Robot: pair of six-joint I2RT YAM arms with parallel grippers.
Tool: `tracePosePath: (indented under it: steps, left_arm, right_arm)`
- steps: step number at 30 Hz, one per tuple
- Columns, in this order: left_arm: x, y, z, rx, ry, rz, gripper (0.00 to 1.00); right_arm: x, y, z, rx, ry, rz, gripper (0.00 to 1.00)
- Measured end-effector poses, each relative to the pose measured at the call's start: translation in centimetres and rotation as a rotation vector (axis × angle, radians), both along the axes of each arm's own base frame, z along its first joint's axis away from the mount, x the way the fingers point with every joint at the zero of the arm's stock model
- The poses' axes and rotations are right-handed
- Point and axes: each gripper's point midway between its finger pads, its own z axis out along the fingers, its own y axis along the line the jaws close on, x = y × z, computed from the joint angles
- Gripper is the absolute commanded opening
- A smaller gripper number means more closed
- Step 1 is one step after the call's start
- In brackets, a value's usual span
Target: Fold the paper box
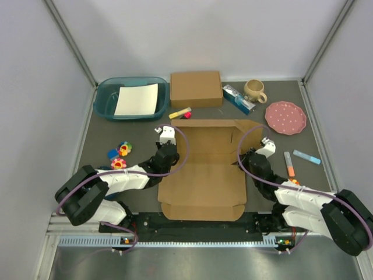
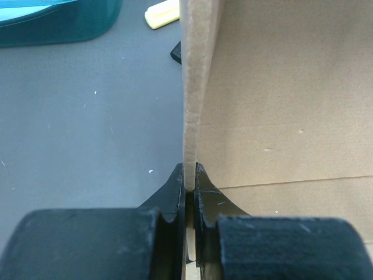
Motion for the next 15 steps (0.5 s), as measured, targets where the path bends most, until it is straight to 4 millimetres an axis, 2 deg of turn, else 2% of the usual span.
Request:
tracePosePath:
  steps: [5,10,15]
  left_arm:
    - [0.0,0.0,0.0,0.0,0.0,-0.001,0.0]
    - [-0.1,-0.1,0.0,0.001,0.0,-0.003,0.0]
    - [-0.1,-0.2,0.0,0.001,0.0,-0.005,0.0]
  right_arm:
    - [0.3,1.1,1.9,0.036,-0.06,0.055,0.16]
    - [0.3,2.9,2.0,0.025,-0.052,0.141,0.2]
    - [0.3,5.7,2.1,-0.005,-0.037,0.238,0.25]
